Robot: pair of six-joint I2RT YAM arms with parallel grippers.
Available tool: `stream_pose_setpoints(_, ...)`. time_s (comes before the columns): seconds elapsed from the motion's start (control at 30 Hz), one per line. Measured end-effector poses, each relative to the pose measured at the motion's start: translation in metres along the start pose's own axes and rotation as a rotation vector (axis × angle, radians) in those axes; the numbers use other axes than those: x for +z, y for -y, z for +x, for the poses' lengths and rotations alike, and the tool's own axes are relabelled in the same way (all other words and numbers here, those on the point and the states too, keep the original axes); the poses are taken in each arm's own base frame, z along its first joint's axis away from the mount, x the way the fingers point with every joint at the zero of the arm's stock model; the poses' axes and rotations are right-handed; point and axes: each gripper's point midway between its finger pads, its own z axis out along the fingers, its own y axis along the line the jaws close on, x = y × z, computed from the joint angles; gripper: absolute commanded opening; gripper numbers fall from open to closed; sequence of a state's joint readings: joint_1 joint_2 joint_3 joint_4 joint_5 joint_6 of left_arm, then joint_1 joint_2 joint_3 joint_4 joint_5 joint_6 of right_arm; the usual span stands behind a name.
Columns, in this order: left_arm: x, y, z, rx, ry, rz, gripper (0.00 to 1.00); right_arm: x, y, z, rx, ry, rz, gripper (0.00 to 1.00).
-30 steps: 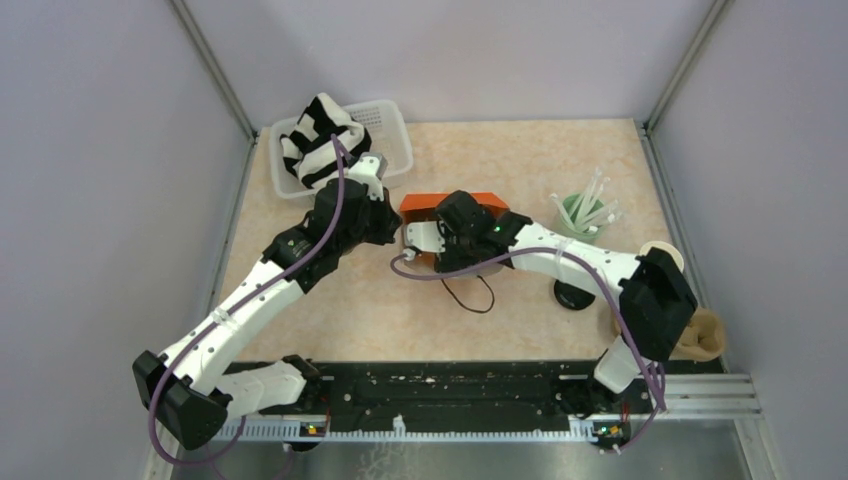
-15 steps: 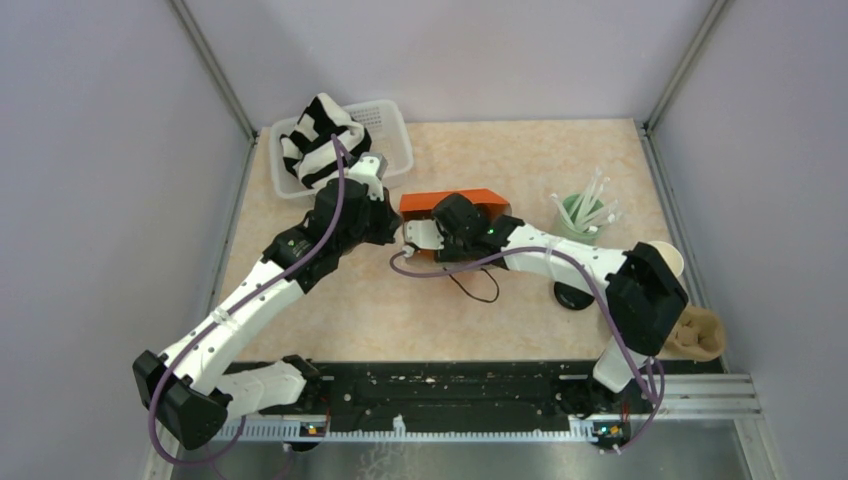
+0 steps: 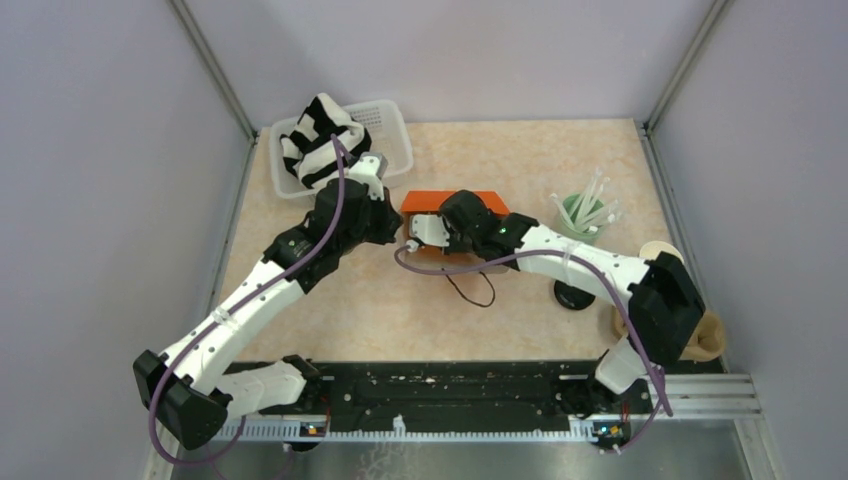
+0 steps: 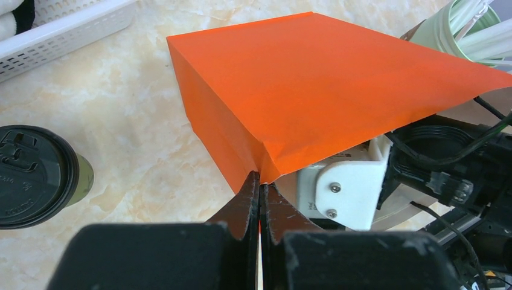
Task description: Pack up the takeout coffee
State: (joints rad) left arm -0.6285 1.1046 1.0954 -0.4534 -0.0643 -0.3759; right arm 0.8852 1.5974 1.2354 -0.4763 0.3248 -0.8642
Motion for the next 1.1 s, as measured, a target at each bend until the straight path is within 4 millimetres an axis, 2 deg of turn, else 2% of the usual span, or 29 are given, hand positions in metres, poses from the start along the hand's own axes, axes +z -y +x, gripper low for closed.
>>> stream_pose_setpoints(0.23, 0.003, 0.000, 0.002, 0.001, -0.005, -0.001, 0.00, -0.015, -0.005, -0.006, 0.061, 0.030, -0.040, 0.13)
stream_pose_setpoints(0.47, 0.006, 0.001, 0.003, 0.002, -0.009, 0.002, 0.00, -0.044, 0.004, -0.031, 0.230, 0.144, -0.071, 0.06)
stream_pose_setpoints(0.7, 0.008, 0.002, 0.002, 0.002, -0.004, 0.008, 0.00, -0.077, 0.009, -0.059, 0.496, 0.257, -0.135, 0.07)
stream_pose_setpoints(0.83, 0.010, -0.001, 0.003, 0.002, -0.009, -0.009, 0.00, -0.108, 0.010, -0.075, 0.667, 0.342, -0.198, 0.07)
stream_pose_setpoints(0.9, 0.011, -0.003, 0.003, -0.003, -0.014, -0.024, 0.00, -0.129, 0.014, -0.083, 0.760, 0.396, -0.222, 0.07)
stream_pose_setpoints(1.1, 0.014, -0.005, -0.002, -0.031, -0.032, -0.066, 0.00, -0.207, 0.027, -0.094, 1.032, 0.574, -0.292, 0.07)
